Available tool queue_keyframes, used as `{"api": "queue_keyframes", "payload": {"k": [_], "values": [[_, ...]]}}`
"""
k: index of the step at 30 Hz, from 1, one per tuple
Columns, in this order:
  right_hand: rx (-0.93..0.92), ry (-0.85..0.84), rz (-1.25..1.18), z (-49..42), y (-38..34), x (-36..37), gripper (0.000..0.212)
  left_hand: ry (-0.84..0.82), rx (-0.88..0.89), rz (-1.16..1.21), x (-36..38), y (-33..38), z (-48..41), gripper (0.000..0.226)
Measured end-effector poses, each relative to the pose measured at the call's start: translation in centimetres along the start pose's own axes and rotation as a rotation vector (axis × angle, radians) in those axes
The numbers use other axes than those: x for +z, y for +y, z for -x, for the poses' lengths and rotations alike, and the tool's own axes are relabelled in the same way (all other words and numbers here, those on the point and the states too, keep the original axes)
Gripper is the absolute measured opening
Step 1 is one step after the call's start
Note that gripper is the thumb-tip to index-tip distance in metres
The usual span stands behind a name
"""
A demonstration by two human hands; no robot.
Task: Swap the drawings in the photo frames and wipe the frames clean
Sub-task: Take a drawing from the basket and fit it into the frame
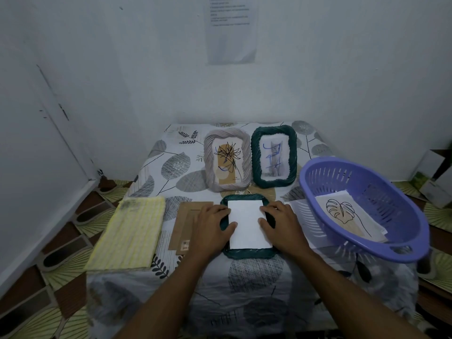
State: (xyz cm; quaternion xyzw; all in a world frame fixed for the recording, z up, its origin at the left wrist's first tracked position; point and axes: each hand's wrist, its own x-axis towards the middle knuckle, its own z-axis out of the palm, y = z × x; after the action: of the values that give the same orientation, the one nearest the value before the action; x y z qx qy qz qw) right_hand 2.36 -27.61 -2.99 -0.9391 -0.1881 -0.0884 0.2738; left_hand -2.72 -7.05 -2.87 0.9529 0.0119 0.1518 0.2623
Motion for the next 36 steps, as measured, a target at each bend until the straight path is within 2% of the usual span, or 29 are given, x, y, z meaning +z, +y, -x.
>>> {"api": "queue_keyframes", "payload": {"k": [6,11,13,15,18,20,28,32,36], "values": [[0.01,-0.001,-0.043,0.1,-0.1,-0.1,0.04,0.011,-0.021,0.069,-0.2,0.2,0.1,0.049],[0.014,0.006,-0.102,0.2,-0.2,-0.3,0.039,0.126,-0.04,0.225,-1.9,1.3,-0.3,0.029],[0.011,0.018,-0.14,0.2,-0.2,-0.4,0.037,0.17,-0.069,0.16,-2.8,1.1,-0.6,0.03],[0.022,0.039,-0.187,0.3,-0.4,-0.6,0.034,0.164,-0.132,-0.009,-3.4,0.1,-1.0,0.039],[0.044,0.056,-0.223,0.3,-0.5,-0.7,0.033,0.04,-0.348,-0.268,-3.9,-1.7,-0.9,0.065],[0.049,0.045,-0.221,0.4,-0.5,-0.8,0.034,0.003,-0.445,-0.283,-3.9,-2.4,-0.5,0.076],[0.074,0.042,-0.26,0.4,-0.6,-1.0,0.033,0.143,-0.492,0.036,-5.7,-1.4,-0.6,0.022],[0.088,0.083,-0.339,-0.3,-0.5,-1.8,0.027,0.184,-0.448,0.073,-7.5,1.2,-1.5,0.026],[0.078,0.114,-0.424,-1.3,-1.9,-3.6,0.024,0.156,-0.435,0.182,-6.9,3.9,-2.6,0.032]]}}
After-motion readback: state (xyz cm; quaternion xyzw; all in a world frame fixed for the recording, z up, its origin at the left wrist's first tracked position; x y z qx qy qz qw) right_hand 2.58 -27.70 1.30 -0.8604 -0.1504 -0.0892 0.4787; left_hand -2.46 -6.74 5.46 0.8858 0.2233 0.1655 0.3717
